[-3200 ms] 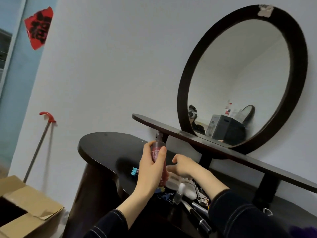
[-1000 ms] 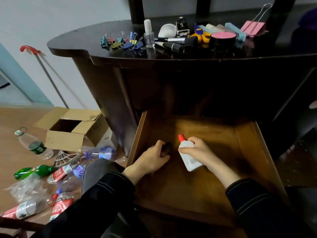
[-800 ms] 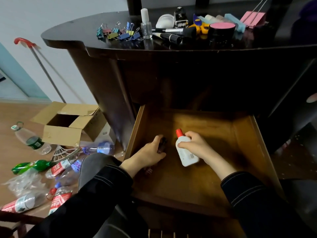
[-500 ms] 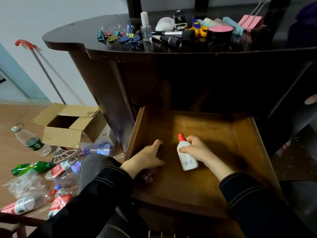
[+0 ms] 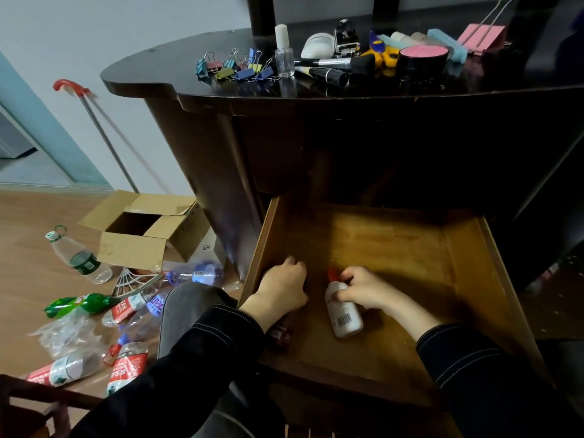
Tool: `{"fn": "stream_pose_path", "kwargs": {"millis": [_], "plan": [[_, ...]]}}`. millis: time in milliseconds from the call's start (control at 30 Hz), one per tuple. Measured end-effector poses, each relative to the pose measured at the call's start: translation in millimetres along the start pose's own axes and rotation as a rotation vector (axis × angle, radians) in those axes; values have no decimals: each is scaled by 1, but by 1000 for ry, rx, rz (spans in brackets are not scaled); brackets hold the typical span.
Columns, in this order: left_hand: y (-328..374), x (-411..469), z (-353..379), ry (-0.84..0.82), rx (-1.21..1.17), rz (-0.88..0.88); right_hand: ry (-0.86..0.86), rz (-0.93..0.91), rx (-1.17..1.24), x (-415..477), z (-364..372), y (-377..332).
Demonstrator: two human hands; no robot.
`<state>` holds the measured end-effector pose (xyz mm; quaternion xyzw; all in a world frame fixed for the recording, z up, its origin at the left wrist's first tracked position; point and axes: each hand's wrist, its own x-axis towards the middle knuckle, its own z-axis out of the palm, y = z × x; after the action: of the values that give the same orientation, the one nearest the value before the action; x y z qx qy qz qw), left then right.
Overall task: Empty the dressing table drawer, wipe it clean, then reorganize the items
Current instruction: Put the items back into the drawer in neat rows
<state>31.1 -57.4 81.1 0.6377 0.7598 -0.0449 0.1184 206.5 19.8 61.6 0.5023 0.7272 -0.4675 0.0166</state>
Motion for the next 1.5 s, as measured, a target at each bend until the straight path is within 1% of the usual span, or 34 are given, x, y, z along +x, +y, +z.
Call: {"fn": "stream_pose_path", "kwargs": {"millis": [133,300,467,533,633,700,867,1033,1167,1333,1500], "plan": [[6,-2,-3,60,87,34,-16,17,-7,-3,-1,-3],[4,-4,-4,24,115,56,-24,55,2,-4,-1,-4],[2,-5,-6,9,77,45,-54,93,55,-8,-1,-2],[1,-5,-6,11,69,34,-62,89,103,-10,2,-4],[1,-5,-7,8,67,29,-115,106,291,-14,13,-10],[0,-6,-8,0,58,29,-162,113,356,-15,23,-15],[1,-8,-9,9,70,33,-234,142,254,-17,36,-21],[-1,-5,-5,30,96,0,-292,182,267,-20,50,-20],[2,-5,-5,32,111,4,-287,162,251,-21,48,-19],[2,-7,-4,51,112,18,-308,84,139,-18,50,-17],[1,-6,-4,42,120,16,-314,37,134,-17,50,-16]]}}
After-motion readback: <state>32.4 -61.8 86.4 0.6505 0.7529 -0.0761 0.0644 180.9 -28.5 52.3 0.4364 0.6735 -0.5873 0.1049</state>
